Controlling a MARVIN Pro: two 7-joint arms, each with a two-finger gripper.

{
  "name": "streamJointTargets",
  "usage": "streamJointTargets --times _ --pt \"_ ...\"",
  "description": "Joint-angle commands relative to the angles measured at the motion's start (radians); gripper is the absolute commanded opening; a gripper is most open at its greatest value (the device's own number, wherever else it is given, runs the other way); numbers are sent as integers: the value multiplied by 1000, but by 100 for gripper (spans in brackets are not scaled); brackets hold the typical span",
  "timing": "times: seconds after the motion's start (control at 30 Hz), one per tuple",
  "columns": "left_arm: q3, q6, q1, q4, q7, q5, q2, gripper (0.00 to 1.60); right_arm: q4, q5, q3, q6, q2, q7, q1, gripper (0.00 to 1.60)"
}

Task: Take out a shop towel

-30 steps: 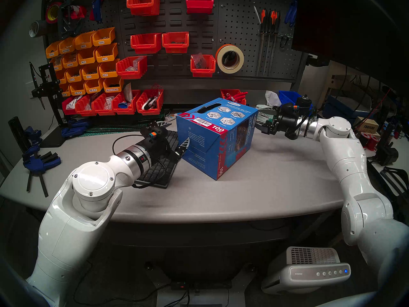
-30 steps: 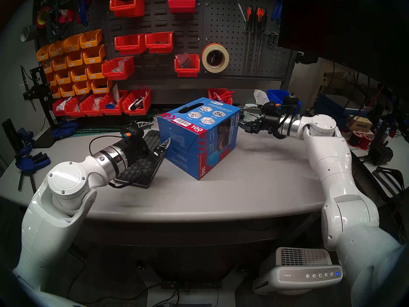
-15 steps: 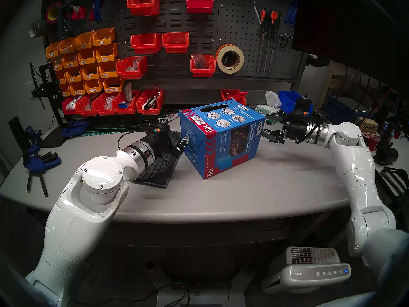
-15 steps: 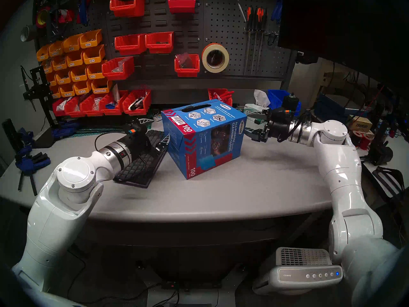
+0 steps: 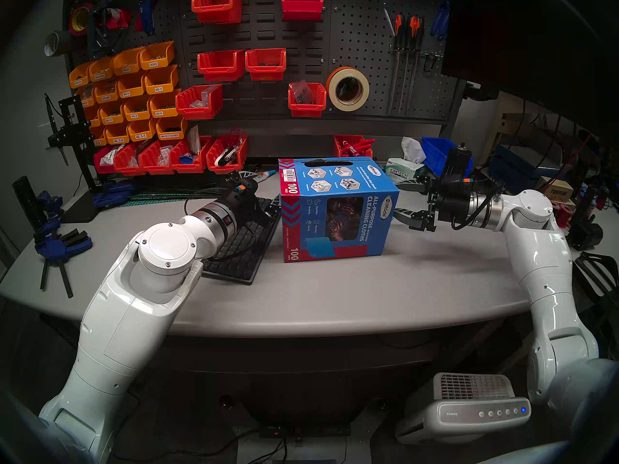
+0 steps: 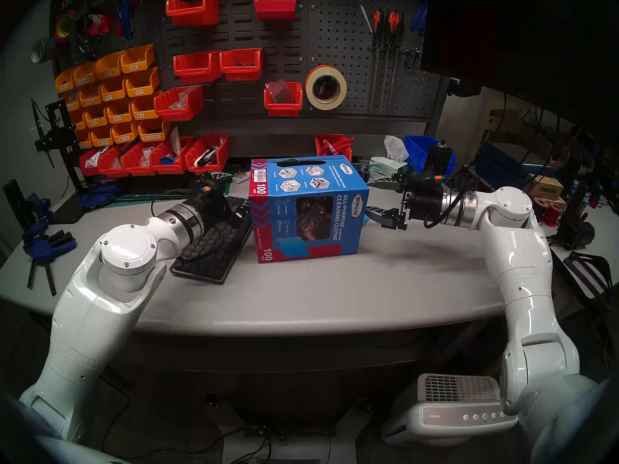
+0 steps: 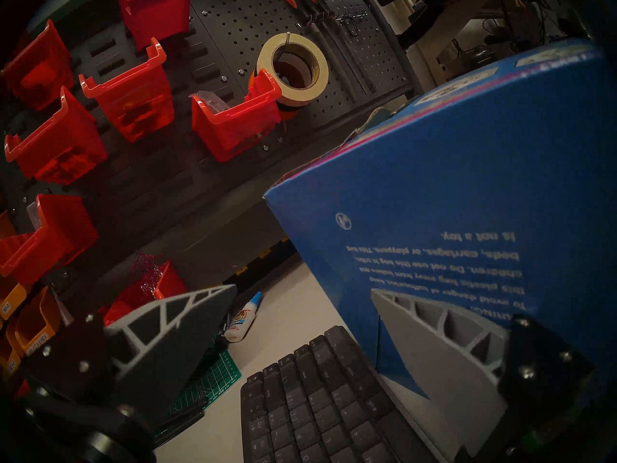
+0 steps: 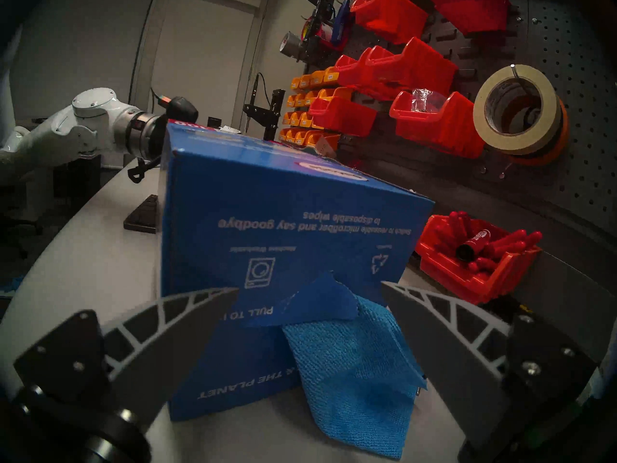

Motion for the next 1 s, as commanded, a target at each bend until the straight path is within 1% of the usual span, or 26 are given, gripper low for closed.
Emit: streamJointTargets --times 0.0,0.1,0.2,0.23,0.3,0.33,0.37,0.4,0.43,0.5,0.6,0.67,0.73,0.77,0.83,0.97 --pt "51 -13 -112 5 -10 -6 -57 160 -116 48 5 16 -26 34 -34 160" --pt "66 -10 -131 22 -5 -2 -80 160 -137 51 7 23 -30 34 -52 160" --pt "86 -2 -164 47 -2 -2 -103 160 -174 53 11 31 -33 34 -77 160" --pt "89 -3 -162 49 2 3 -109 160 -175 55 10 33 -36 34 -79 160" --pt "105 6 -189 71 5 3 -126 160 -204 56 13 39 -39 34 -93 160" --pt "109 6 -186 74 10 8 -132 160 -201 57 12 39 -41 34 -93 160" --pt "122 12 -211 94 12 9 -140 160 -228 57 16 45 -41 34 -105 160" --pt "118 11 -199 92 18 11 -149 160 -215 59 14 44 -44 34 -100 160" --pt "127 15 -217 107 21 15 -154 160 -232 58 16 48 -44 34 -108 160" --pt "129 20 -229 126 32 19 -171 160 -243 58 17 53 -46 34 -114 160" --pt "133 24 -248 147 41 28 -180 160 -261 54 19 58 -44 34 -123 160" --pt "126 24 -256 160 51 37 -188 160 -267 54 22 64 -46 34 -130 160" --pt "123 28 -288 184 58 44 -191 160 -299 51 31 74 -43 26 -146 160" --pt "110 24 -277 181 65 53 -191 160 -288 53 33 75 -43 27 -143 160" --pt "89 25 -306 209 70 62 -183 160 -322 50 50 88 -36 14 -161 160" --pt "48 20 -332 255 73 79 -157 160 -360 46 78 110 -25 -4 -191 160"
